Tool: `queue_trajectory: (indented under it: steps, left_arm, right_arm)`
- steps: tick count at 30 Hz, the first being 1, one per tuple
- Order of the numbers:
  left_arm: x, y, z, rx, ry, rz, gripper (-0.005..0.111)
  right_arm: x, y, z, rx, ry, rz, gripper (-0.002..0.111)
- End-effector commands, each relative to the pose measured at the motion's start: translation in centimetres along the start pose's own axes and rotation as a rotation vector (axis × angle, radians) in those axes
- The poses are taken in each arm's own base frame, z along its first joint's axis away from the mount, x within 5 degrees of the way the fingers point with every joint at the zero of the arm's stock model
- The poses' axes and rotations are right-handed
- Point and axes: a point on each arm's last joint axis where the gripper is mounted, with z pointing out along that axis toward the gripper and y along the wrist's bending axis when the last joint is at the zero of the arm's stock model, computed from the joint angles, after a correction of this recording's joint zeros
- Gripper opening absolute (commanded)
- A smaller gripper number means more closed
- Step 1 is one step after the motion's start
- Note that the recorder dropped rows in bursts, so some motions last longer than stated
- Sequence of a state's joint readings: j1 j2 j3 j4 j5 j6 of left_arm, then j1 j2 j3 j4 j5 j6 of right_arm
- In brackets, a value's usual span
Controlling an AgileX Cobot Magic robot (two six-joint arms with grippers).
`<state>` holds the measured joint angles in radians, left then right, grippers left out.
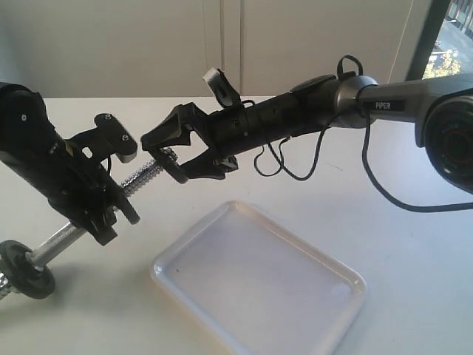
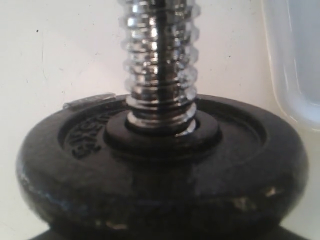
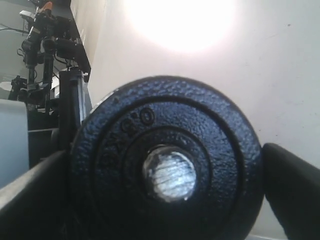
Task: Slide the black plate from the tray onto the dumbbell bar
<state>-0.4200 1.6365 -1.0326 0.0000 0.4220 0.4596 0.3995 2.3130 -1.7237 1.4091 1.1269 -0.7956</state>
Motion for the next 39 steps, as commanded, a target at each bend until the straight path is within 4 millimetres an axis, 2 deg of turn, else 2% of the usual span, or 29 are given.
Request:
queue_trajectory:
  steps: [1, 14, 21, 22, 24, 29, 31, 33, 39]
  left_arm:
    - [-2.0, 0.5, -2.0, -0.068, -0.172, -0.056, 0.000]
    - [-2.1, 0.6, -2.0, -0.076, -0.184, -0.071, 0.000]
    - [-2.1, 0.6, -2.0, -0.076, -0.184, -0.071, 0.000]
    - [-2.1, 0.6, -2.0, -0.076, -0.184, -0.071, 0.000]
    - [-2.1, 0.6, -2.0, -0.075, -0.183, -0.070, 0.000]
    - [-2.1, 0.6, -2.0, -0.074, -0.181, -0.070, 0.000]
    - [-2.1, 0.6, -2.0, -0.074, -0.181, -0.070, 0.000]
    - [-2.1, 0.6, -2.0, -0.074, -0.181, -0.070, 0.000]
    - [-2.0, 0.5, -2.0, -0.073, -0.180, -0.070, 0.000]
  right_arm:
    - [-0.4, 3.0, 0.4, -0.186, -0.032, 0.005, 0.000]
    - [0.7, 4.2, 2.5, -0.205, 0.015, -0.036, 0.000]
    - [2.0, 5.0, 4.4, -0.186, 0.098, -0.074, 0.003]
    - [2.1, 5.0, 4.5, -0.181, 0.106, -0.078, 0.006]
    - [2.2, 4.9, 4.5, -0.174, 0.112, -0.085, 0.019]
    - [2.1, 4.8, 4.4, -0.169, 0.112, -0.093, 0.079]
    - [2.1, 4.7, 4.3, -0.167, 0.112, -0.133, 0.098]
    - [2.1, 4.5, 4.1, -0.158, 0.114, -0.156, 0.105]
    - [1.0, 3.3, 2.1, -0.134, 0.071, -0.143, 0.105]
